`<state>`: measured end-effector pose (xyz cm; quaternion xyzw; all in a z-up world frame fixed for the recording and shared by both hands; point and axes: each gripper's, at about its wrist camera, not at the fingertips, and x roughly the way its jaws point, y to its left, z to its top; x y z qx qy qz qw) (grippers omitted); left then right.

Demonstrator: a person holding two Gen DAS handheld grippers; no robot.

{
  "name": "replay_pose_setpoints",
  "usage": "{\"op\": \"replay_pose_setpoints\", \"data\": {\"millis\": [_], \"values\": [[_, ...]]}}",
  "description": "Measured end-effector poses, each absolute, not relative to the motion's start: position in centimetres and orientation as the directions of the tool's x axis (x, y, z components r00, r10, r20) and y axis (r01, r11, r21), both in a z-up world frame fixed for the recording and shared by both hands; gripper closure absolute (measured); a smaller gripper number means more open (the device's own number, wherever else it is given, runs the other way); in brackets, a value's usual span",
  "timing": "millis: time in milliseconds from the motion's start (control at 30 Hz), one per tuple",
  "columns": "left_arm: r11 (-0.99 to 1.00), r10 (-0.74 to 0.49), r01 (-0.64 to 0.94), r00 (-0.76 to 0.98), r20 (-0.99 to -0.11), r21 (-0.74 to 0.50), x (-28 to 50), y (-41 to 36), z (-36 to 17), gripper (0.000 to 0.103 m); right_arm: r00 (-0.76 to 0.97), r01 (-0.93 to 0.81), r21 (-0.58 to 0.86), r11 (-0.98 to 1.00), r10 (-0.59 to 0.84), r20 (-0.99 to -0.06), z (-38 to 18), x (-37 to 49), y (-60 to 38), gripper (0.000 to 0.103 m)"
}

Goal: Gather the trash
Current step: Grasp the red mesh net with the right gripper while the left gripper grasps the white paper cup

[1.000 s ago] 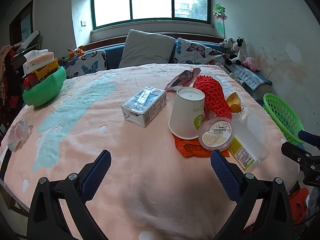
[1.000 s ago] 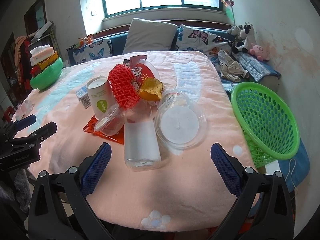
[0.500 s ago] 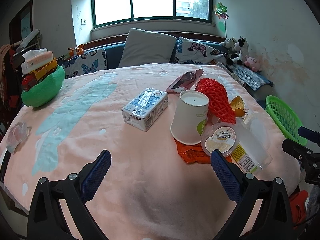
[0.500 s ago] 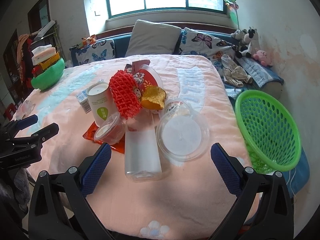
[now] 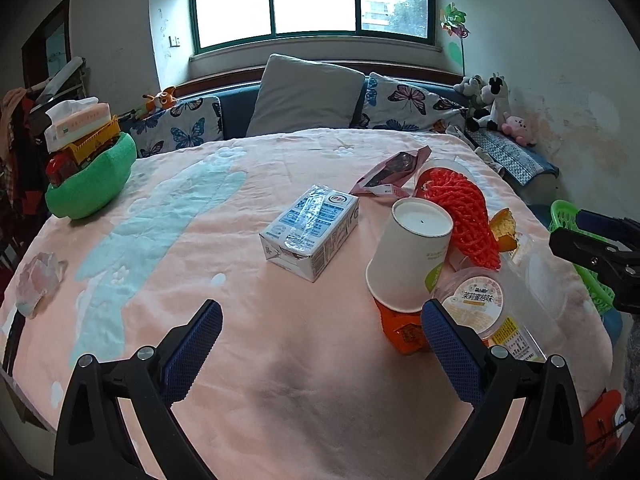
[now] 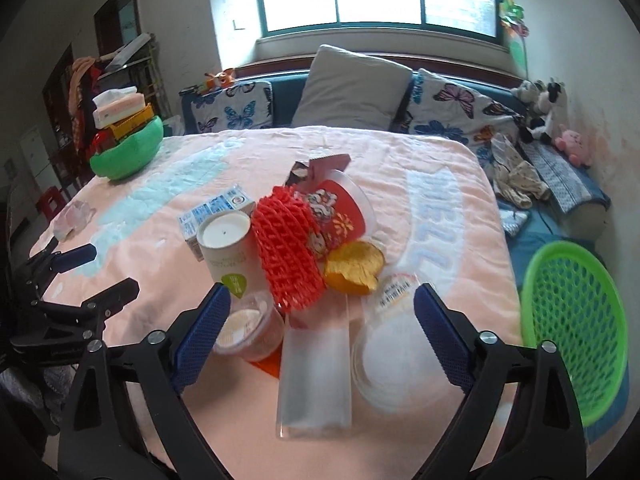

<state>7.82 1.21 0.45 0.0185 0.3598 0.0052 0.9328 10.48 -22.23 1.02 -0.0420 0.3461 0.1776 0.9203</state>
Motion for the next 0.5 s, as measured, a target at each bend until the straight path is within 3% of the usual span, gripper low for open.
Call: {"op": "replay_pose_setpoints", "data": {"millis": [200,500], "values": [[1.0,0.02,0.0,0.729,-0.684,0.029,9.1,1.9,0.1,0.007,0.667,-0.416,0.04,0.909,0.334,-0.666,0.6,13.9,-19.9,0.021],[0.999,-0.004,0.036,0.716,-0.698,0.031,10.9,1.8,-0.4,0.007,0.6,-0.467,0.055,0.882,0.363,-0.713,-1.3,18.1,-18.0,0.041]]}}
